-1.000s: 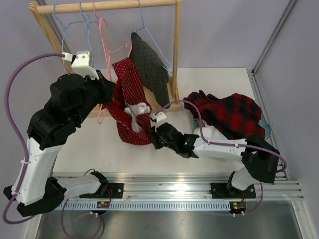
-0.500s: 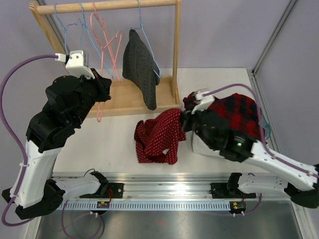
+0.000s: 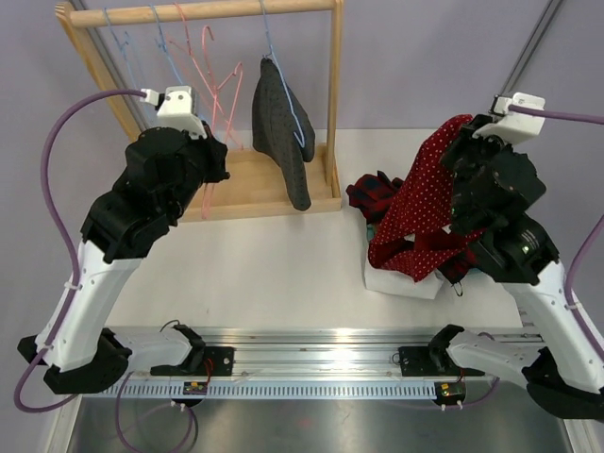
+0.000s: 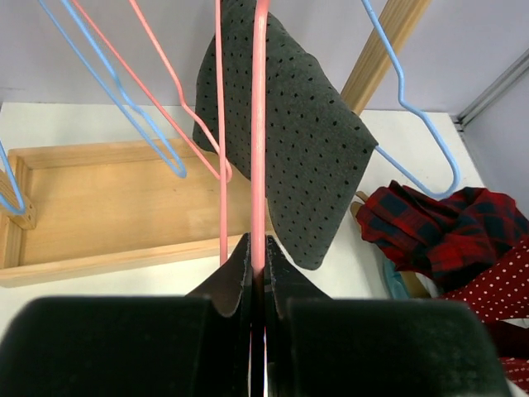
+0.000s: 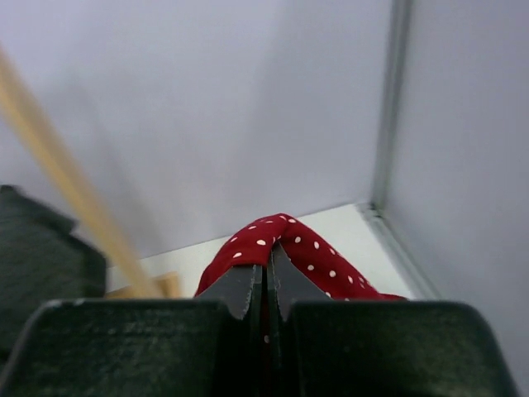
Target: Remove the skirt from the hanger
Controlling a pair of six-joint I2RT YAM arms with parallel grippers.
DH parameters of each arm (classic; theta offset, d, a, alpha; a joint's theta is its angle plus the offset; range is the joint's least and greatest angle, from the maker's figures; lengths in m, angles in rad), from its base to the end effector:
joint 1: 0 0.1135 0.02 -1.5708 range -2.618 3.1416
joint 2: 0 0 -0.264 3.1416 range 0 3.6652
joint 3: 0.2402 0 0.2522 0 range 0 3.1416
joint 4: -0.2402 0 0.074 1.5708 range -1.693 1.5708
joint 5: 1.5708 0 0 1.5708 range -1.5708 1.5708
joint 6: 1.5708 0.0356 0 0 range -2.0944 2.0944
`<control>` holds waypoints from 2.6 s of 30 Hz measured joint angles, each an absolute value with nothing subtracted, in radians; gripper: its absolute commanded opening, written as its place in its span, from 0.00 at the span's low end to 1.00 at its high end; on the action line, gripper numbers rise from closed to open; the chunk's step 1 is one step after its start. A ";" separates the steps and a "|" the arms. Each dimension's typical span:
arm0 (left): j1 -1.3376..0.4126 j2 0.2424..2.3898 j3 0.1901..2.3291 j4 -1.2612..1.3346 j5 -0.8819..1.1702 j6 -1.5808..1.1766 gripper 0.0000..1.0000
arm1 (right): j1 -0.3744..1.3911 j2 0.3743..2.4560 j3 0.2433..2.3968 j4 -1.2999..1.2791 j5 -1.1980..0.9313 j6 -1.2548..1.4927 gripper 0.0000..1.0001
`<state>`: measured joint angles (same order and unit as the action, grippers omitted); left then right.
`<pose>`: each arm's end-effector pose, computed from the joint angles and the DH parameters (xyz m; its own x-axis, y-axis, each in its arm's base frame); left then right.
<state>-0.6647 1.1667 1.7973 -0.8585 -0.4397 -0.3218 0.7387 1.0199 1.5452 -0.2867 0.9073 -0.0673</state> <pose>0.1527 -0.1004 0.5251 -0.2420 -0.1739 -0.9546 0.1636 0.9624 -0.2169 0.1349 0.0849 0.5359 0.1642 0.0935 -0.9820 0.1627 0.9793 0.1204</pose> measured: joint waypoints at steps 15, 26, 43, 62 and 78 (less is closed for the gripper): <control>-0.445 1.545 2.142 -0.815 -0.389 -0.266 0.00 | 0.143 1.345 1.227 -0.531 0.556 0.369 0.98; -0.307 1.668 2.235 -0.776 -0.208 -0.268 0.00 | 0.141 1.279 0.852 -0.346 0.250 0.546 0.99; -0.273 1.729 2.138 -0.751 -0.096 -0.353 0.04 | 0.142 1.031 0.812 -0.417 0.095 0.555 1.00; -0.349 1.530 2.140 -0.770 -0.111 -0.337 0.93 | 0.142 1.001 0.812 -0.461 0.064 0.559 1.00; -0.492 1.756 2.270 -0.715 -0.103 -0.340 0.70 | 0.142 0.983 0.811 -0.466 0.062 0.554 0.99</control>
